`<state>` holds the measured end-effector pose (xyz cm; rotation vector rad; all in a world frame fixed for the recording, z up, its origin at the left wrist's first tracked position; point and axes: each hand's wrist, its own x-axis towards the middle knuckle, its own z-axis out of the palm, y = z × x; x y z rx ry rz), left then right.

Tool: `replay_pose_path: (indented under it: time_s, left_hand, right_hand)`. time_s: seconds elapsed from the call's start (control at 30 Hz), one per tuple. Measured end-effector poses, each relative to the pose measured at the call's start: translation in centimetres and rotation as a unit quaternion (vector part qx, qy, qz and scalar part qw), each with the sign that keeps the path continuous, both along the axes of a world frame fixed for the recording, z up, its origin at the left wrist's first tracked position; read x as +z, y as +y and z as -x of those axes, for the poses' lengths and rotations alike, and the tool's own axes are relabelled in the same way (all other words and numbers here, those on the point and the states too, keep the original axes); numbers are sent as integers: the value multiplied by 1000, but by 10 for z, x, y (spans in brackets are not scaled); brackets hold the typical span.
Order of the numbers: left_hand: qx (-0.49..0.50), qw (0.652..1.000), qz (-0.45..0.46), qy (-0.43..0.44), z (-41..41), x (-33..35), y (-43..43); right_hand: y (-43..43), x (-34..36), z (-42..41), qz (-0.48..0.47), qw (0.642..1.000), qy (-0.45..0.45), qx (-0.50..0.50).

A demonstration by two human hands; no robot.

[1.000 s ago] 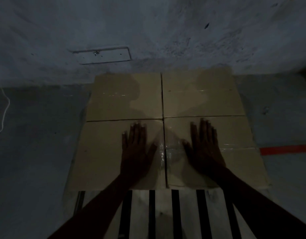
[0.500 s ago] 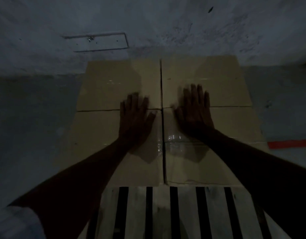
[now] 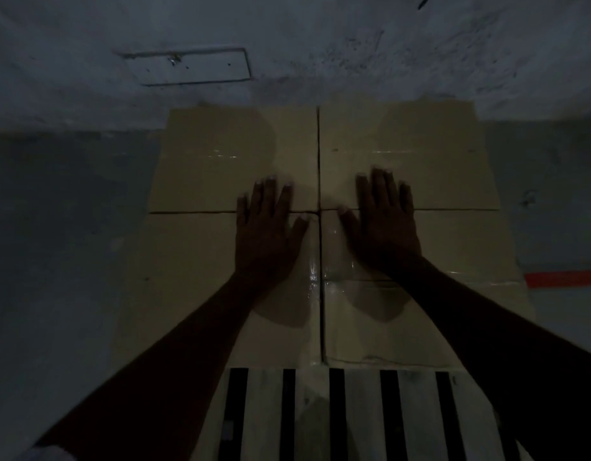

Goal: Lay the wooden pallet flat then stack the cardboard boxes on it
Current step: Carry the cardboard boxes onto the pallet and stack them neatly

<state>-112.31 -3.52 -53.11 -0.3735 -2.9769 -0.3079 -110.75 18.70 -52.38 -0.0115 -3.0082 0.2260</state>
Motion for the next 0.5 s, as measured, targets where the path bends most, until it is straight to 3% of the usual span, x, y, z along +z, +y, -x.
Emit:
replay_pose_path:
  time_s: [0.5]
  left_hand:
    - [-5,1000,0,2,-1,2,0]
  right_hand:
    - [-4,0,-1,7,1000,-1,-10]
